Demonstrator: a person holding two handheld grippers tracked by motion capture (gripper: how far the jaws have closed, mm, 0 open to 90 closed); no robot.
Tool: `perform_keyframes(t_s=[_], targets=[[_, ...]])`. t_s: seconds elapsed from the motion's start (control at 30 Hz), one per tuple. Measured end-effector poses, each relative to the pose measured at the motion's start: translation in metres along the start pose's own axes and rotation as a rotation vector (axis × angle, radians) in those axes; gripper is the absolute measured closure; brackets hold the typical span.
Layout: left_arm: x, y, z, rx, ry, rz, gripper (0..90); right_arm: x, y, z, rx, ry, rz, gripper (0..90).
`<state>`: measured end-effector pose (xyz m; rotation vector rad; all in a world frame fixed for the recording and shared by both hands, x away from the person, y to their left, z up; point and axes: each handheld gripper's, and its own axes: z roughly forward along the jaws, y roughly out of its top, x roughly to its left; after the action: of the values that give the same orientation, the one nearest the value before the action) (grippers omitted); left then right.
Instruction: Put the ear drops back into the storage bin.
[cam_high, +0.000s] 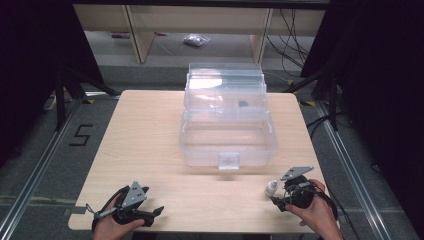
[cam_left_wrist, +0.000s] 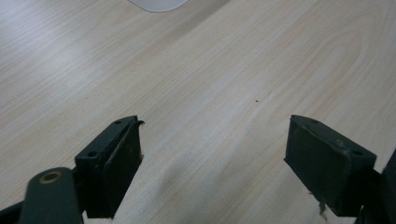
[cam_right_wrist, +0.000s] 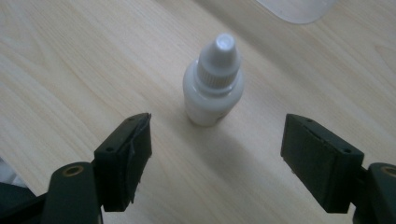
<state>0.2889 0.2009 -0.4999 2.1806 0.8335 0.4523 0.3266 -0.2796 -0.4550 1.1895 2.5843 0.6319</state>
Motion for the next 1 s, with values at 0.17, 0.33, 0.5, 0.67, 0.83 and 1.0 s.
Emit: perform_keyframes(t_s=[0.17,0.33,0.5,0.67,0.83,1.0], targets=[[0.000,0.000,0.000,-0.004,0.001,0.001,18.0,0.000,0.013,0.003,0.024,0.001,-0.041,32.5],[0.000,0.000,-0.001,0.000,0.001,0.004,18.0,0.001,0.023,0.006,0.053,0.007,-0.068,35.6],[-0.001,0.000,0.000,-0.013,-0.009,-0.010,18.0,0.001,0.028,0.009,0.071,0.004,-0.084,41.0],[0.000,0.000,0.000,0.003,0.003,0.008,18.0,0.000,0.032,0.012,0.093,-0.003,-0.101,46.3],[0.000,0.000,-0.001,0.000,0.000,0.008,18.0,0.001,0.036,0.014,0.105,0.002,-0.112,48.6],[-0.001,0.001,-0.001,-0.015,-0.005,-0.001,18.3,-0.001,0.037,0.018,0.118,0.014,-0.121,54.8]])
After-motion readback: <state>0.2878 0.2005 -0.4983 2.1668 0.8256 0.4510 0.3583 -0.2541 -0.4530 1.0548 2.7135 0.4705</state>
